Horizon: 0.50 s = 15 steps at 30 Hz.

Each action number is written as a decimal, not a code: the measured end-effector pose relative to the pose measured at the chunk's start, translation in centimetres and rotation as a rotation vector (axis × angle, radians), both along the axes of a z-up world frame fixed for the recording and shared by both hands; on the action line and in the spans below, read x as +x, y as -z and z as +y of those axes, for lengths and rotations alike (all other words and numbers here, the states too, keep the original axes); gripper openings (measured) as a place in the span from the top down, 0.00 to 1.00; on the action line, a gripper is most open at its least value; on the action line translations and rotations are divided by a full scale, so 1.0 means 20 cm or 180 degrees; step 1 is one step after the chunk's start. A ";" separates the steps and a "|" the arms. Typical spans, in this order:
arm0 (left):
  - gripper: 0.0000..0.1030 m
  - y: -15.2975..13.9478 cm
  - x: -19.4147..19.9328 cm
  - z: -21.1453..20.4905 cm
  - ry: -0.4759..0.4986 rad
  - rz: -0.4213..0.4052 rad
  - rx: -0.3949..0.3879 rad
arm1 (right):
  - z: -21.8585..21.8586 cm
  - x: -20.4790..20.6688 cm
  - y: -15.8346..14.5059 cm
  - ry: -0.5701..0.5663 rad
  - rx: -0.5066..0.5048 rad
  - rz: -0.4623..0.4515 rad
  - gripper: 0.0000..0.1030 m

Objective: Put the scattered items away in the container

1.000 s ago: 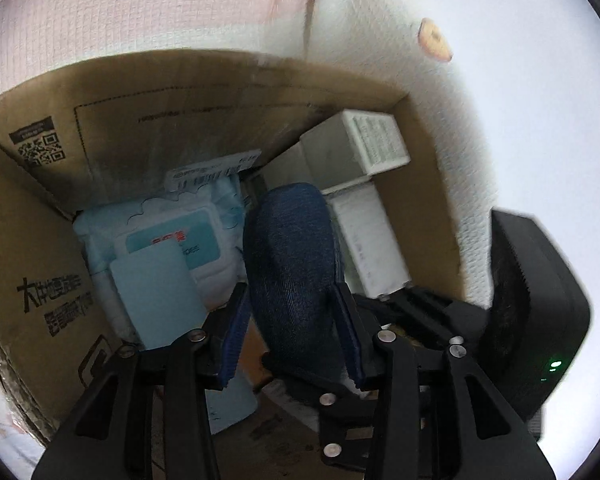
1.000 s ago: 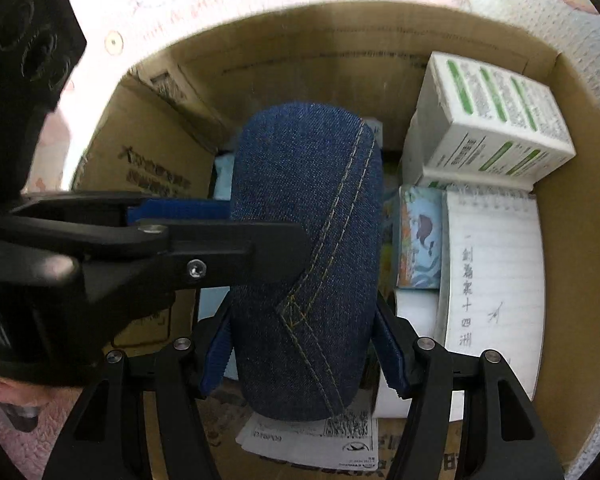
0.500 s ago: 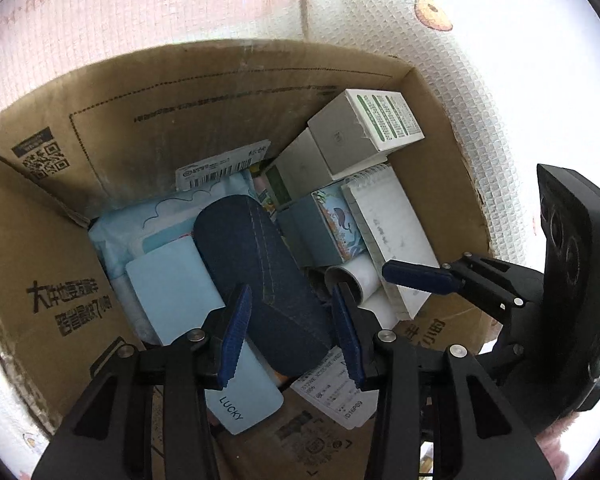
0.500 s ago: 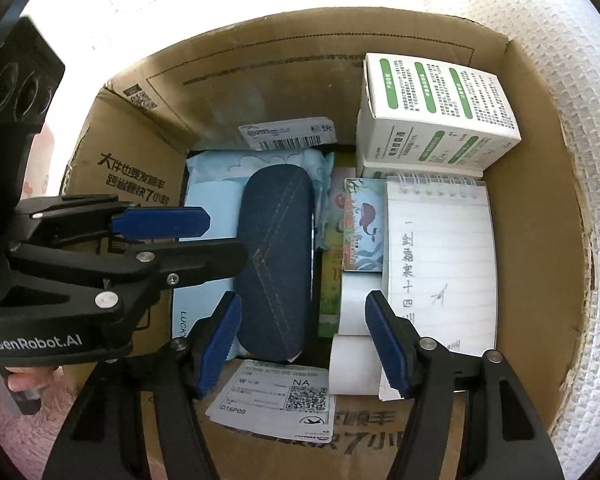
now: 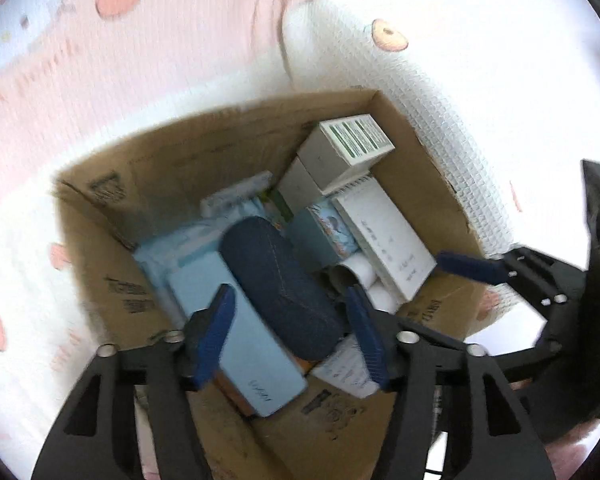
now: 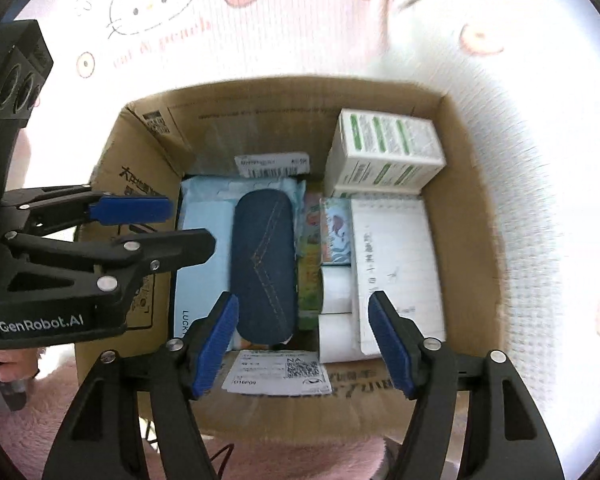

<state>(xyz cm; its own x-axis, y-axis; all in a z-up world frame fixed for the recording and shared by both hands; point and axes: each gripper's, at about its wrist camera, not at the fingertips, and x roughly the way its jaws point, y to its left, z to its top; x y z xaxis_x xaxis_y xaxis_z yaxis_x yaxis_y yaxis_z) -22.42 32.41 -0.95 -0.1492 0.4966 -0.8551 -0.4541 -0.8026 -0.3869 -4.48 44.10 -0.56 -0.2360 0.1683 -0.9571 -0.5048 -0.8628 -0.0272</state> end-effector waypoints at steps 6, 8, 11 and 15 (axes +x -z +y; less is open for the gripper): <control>0.35 -0.07 0.07 -0.10 0.0014 0.0511 -0.0214 | -0.13 0.03 -0.10 0.0110 0.0320 0.0010 0.31; 0.35 -0.07 0.09 -0.12 0.0029 0.0626 -0.0288 | -0.17 0.04 -0.10 0.0152 0.0346 0.0013 0.31; 0.35 -0.08 0.15 -0.15 0.0124 0.0803 -0.0363 | -0.24 0.04 -0.09 0.0239 0.0391 0.0003 0.31; 0.35 -0.11 0.26 -0.20 0.0346 0.1008 -0.0380 | -0.36 0.07 -0.05 0.0476 0.0448 0.0021 0.31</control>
<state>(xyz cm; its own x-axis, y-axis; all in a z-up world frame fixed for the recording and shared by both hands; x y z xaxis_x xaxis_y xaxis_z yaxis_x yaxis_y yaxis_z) -17.17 28.49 1.24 -0.3679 0.4233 -0.8279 -0.6216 -0.7741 -0.1195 -3.08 36.99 0.48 -0.2044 0.3340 -0.9201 -0.6276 -0.7661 -0.1386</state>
